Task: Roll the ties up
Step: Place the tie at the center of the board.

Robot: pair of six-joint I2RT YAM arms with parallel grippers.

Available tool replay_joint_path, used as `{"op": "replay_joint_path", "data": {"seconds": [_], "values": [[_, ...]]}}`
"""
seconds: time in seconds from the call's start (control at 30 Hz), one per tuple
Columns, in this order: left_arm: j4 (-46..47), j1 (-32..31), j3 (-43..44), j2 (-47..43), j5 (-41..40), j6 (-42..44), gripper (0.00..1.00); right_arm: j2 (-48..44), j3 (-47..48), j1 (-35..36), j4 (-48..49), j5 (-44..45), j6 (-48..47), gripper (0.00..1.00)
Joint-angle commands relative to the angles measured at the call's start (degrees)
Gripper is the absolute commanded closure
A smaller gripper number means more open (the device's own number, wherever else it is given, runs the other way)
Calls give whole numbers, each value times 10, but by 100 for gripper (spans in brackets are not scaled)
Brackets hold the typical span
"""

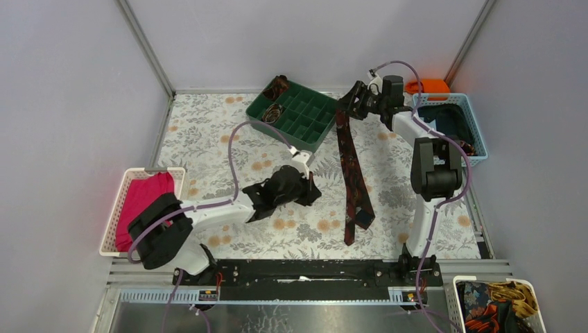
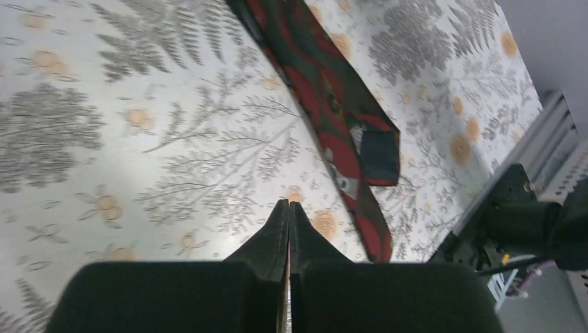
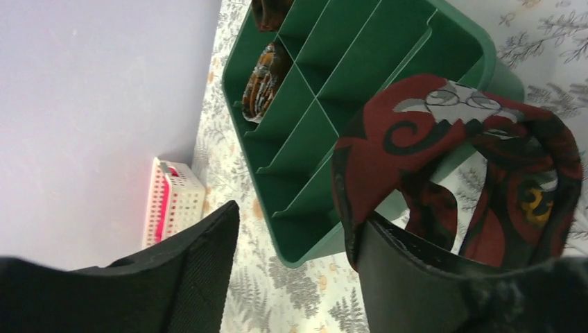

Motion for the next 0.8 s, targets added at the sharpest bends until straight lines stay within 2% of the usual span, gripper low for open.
{"op": "replay_joint_path", "data": {"seconds": [0.0,0.13,0.2,0.33,0.4,0.5,0.57,0.6,0.67,0.77], "values": [[-35,34,-6,-35,-37,28,100,-45,11,13,-33,49,-85,28],[-46,58,6,-45,-37,41,100,-75,3,17,-142,130,-141,27],[-47,66,12,-45,-36,46,100,-97,-24,20,-167,164,-160,27],[-44,82,16,-41,-26,48,100,-121,-58,25,-169,221,-201,15],[-32,90,10,-42,-19,44,100,-89,-13,24,-204,283,-213,13],[-27,103,2,-48,-13,36,100,-6,127,25,-333,348,-232,13],[-40,105,-3,-61,-24,33,100,8,158,27,-358,370,-230,14],[-46,105,-6,-68,-32,32,100,-6,145,31,-347,373,-229,15],[-54,105,-21,-96,-53,28,100,-57,59,45,-304,386,-216,16],[-77,106,-30,-124,-83,28,100,-128,-40,80,-277,402,-195,26]]}}
